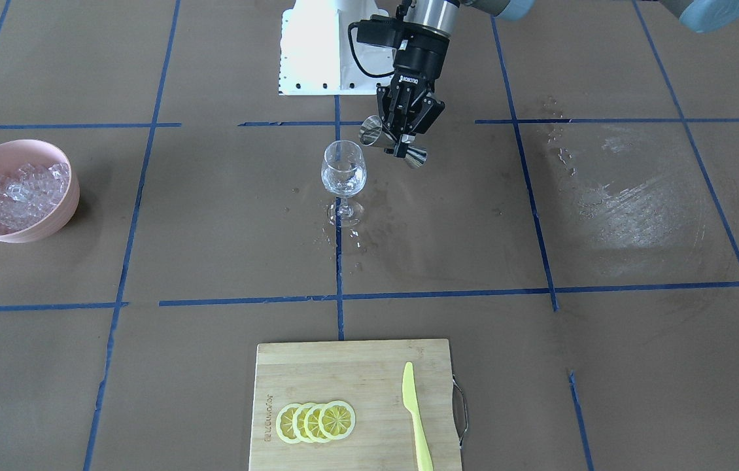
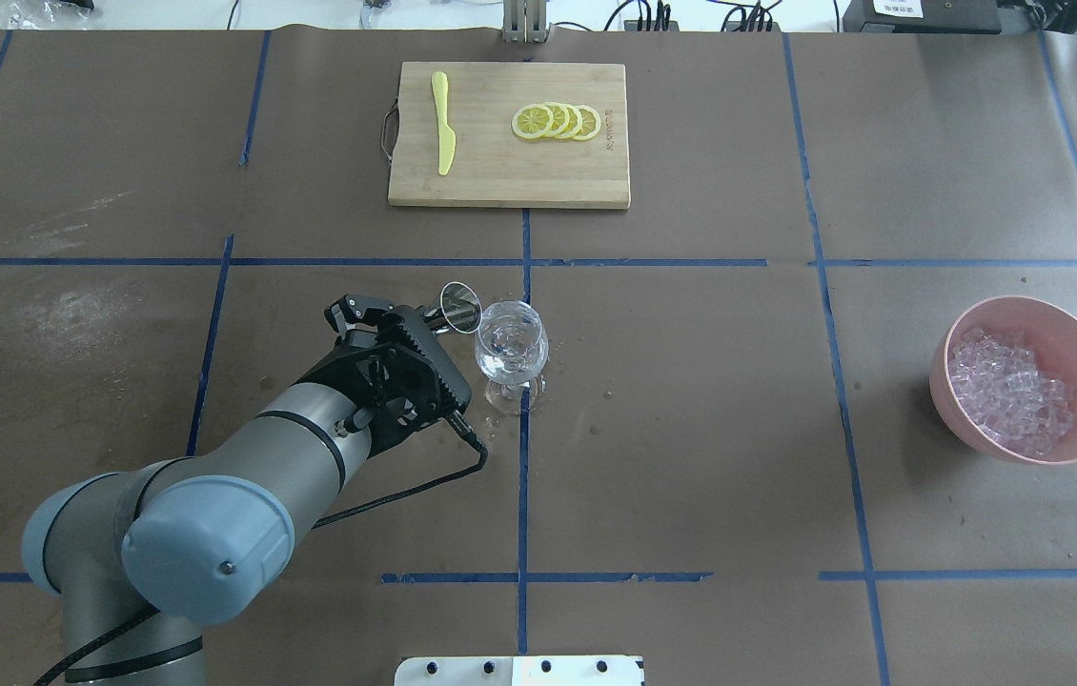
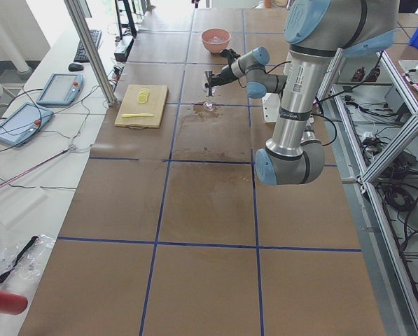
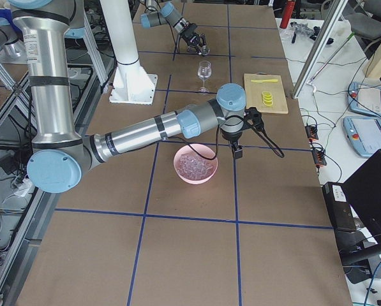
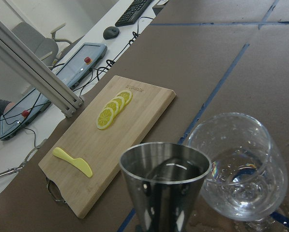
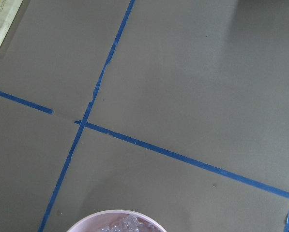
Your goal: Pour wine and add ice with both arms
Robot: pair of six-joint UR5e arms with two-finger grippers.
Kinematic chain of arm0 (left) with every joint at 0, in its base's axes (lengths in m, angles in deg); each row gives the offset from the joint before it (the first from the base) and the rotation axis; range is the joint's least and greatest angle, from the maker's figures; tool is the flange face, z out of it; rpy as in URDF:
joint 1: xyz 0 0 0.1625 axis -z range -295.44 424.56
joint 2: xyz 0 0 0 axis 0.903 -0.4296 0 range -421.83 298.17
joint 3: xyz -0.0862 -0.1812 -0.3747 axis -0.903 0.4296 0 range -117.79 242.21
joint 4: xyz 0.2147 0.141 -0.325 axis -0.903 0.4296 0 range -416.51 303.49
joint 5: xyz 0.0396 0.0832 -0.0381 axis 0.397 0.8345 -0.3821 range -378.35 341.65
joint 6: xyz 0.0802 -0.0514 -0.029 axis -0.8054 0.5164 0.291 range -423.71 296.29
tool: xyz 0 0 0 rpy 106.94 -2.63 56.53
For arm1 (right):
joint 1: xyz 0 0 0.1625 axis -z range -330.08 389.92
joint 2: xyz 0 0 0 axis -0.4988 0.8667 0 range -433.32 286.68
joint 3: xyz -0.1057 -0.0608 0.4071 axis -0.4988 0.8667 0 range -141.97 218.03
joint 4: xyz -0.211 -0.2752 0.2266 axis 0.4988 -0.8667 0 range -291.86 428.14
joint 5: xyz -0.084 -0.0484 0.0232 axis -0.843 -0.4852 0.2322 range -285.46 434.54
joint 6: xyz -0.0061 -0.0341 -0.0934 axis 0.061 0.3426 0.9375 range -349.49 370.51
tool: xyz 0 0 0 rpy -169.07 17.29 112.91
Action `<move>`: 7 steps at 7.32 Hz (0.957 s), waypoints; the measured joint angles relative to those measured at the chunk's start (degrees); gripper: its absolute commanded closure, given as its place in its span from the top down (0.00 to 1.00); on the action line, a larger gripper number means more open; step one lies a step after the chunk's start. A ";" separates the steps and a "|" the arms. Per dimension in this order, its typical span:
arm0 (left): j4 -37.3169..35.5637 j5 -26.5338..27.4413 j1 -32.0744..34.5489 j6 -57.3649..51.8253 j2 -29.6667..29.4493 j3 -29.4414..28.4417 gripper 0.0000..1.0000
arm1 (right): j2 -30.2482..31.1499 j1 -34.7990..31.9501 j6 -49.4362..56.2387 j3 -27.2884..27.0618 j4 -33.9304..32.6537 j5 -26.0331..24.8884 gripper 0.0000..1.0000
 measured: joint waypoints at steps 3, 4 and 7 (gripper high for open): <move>-5.92 -0.07 0.40 -7.39 -1.72 0.82 0.00 | 0.09 0.00 -0.04 0.03 0.00 0.00 1.00; -8.49 -0.13 0.49 -8.59 -2.74 0.91 0.00 | 0.15 0.00 -0.05 -0.01 0.00 0.00 1.00; -15.17 -0.20 0.55 -11.93 -5.96 0.82 0.00 | 0.42 0.00 -0.05 -0.10 0.00 0.02 1.00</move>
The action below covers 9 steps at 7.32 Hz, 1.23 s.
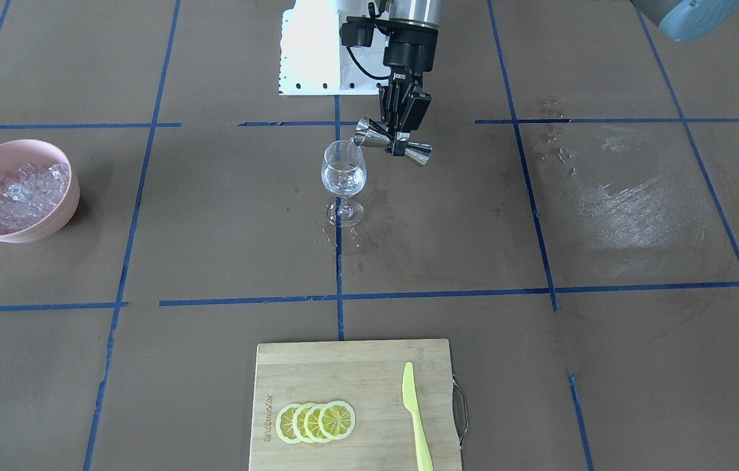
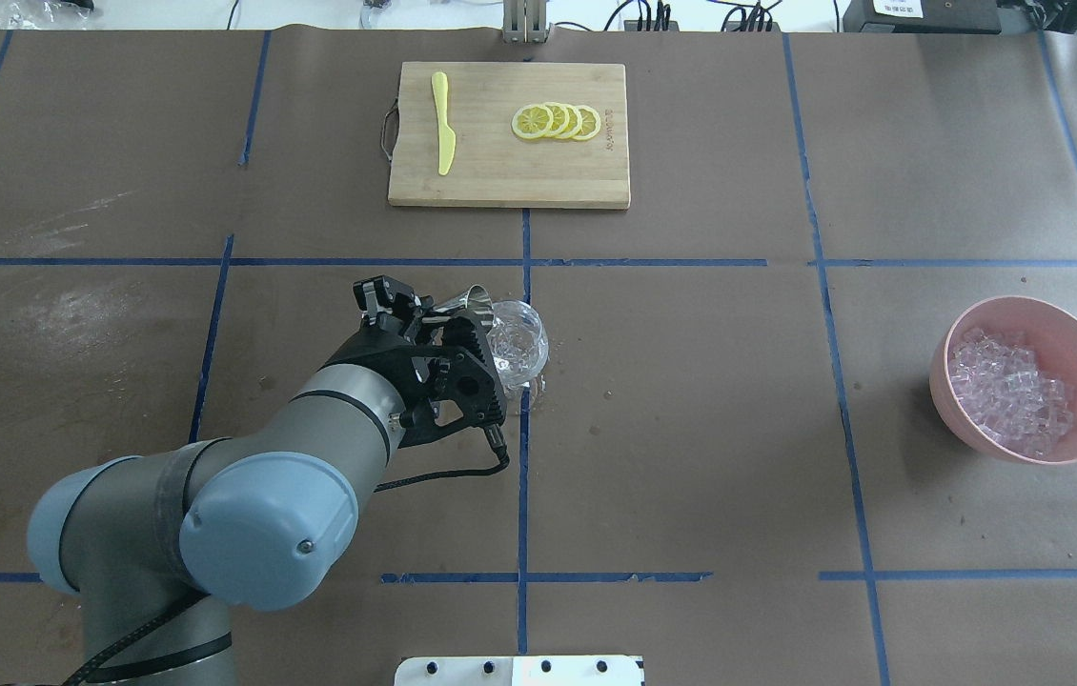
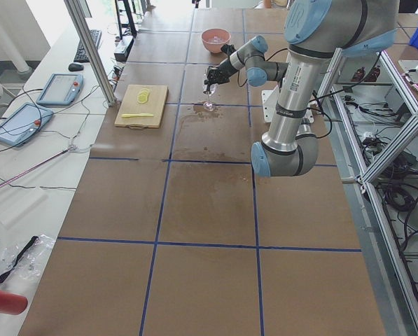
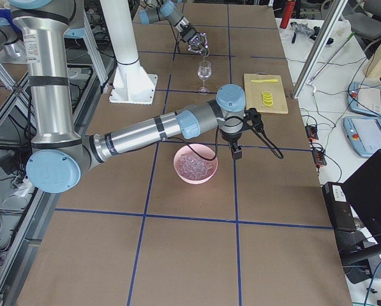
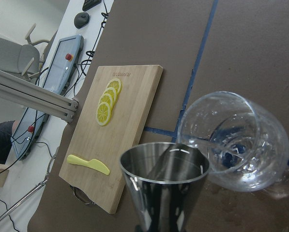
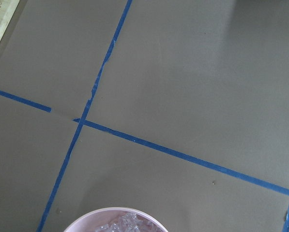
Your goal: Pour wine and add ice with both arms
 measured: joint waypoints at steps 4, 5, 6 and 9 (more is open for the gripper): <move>-10.93 0.28 -0.07 -6.16 -4.73 -0.52 0.00 | 0.21 0.00 -0.05 -0.18 0.00 0.04 1.00; -12.06 0.36 -0.07 -8.24 -5.18 -0.82 0.00 | 0.25 0.00 -0.08 -0.16 0.00 0.01 1.00; -13.46 0.40 -0.04 -10.84 -5.82 -0.98 0.00 | 0.33 0.00 -0.08 -0.15 0.00 0.01 1.00; -17.11 0.41 0.00 -16.18 -7.86 -1.82 0.00 | 0.45 -0.03 -0.34 -0.21 0.00 0.07 1.00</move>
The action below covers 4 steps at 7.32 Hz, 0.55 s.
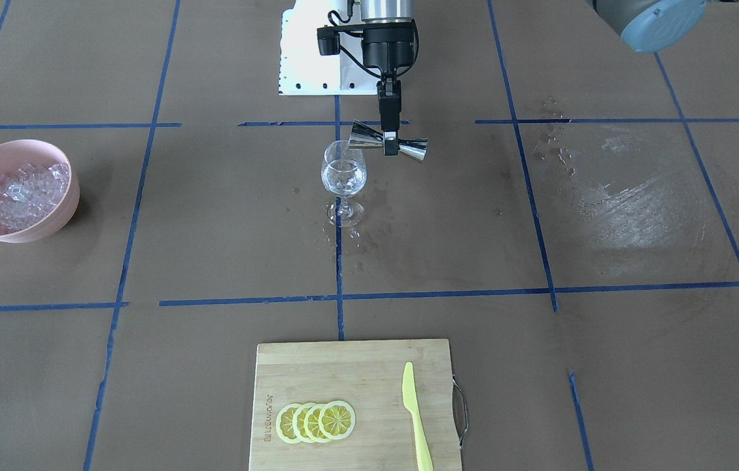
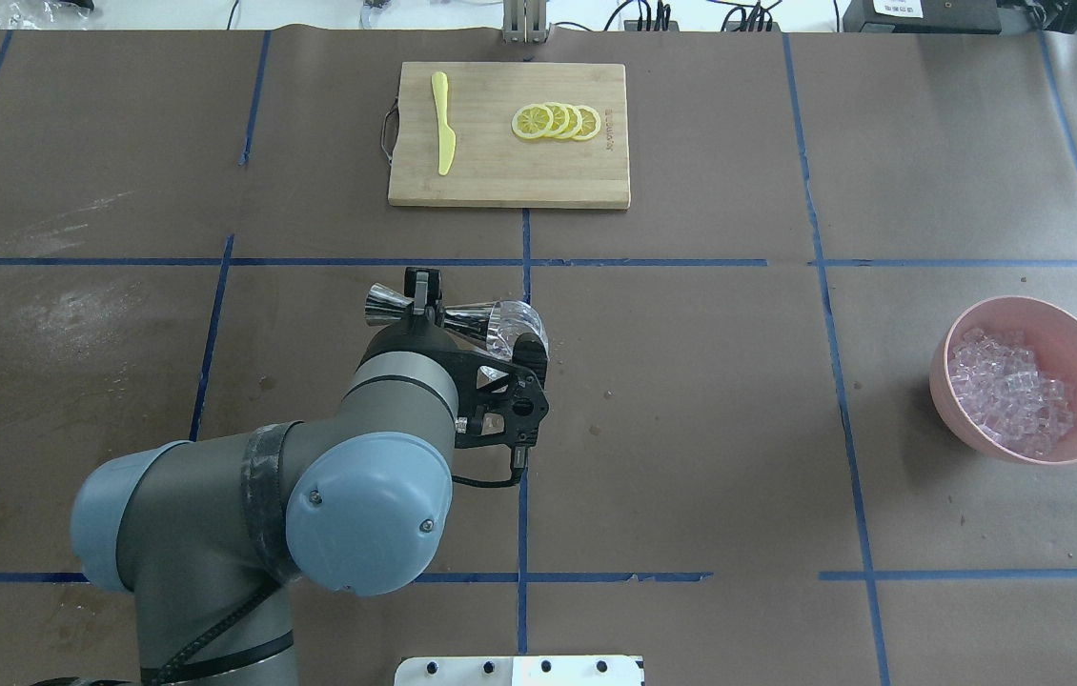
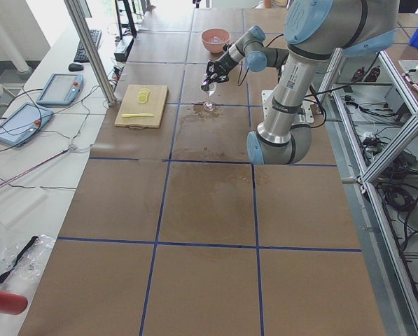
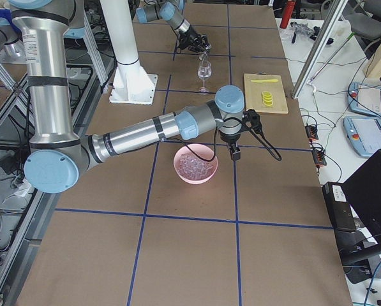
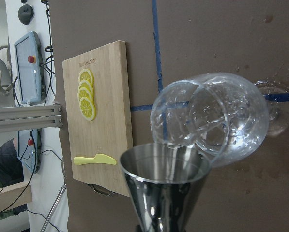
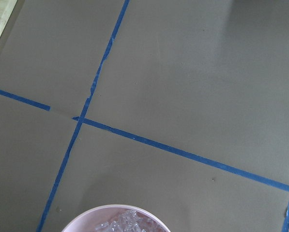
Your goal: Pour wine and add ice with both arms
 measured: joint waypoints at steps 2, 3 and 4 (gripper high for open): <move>-0.14 0.00 0.00 -1.60 -0.18 -0.33 0.00 | 0.01 0.02 -0.08 -0.03 0.00 0.06 1.00; 0.03 0.00 0.28 -1.44 -0.17 0.04 0.00 | 0.01 0.03 -0.09 -0.06 0.00 0.08 1.00; 0.40 0.27 0.74 1.48 0.29 0.88 0.00 | 0.01 0.03 -0.10 -0.07 0.00 0.07 1.00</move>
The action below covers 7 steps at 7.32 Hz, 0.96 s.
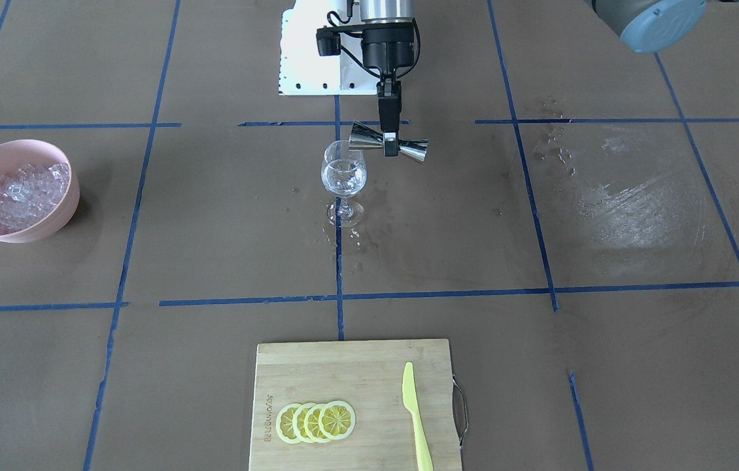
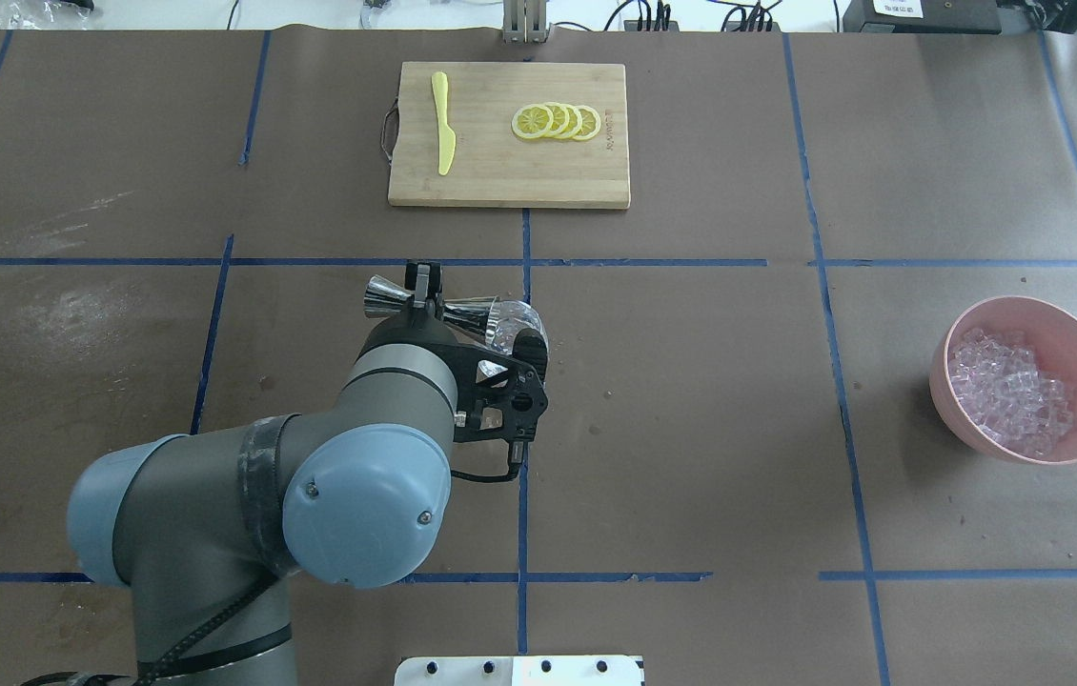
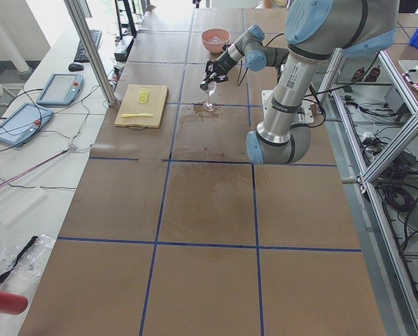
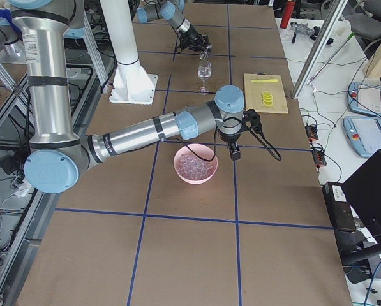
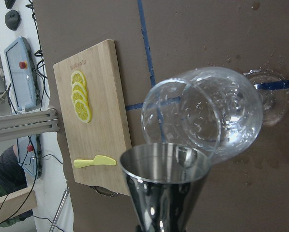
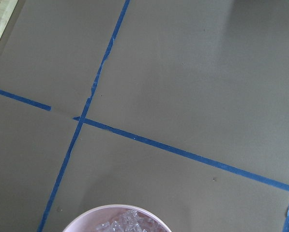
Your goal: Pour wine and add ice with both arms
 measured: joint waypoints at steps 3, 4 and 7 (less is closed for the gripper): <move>3.58 1.45 1.11 18.85 3.63 1.98 0.00 | -0.08 -0.05 0.00 0.04 0.00 -0.06 1.00; 7.63 1.53 1.45 25.38 6.35 2.53 0.00 | -0.08 -0.03 0.00 0.03 0.00 -0.09 1.00; 16.31 1.36 1.82 44.00 12.09 3.26 0.00 | -0.09 0.00 0.06 0.24 0.00 -0.15 1.00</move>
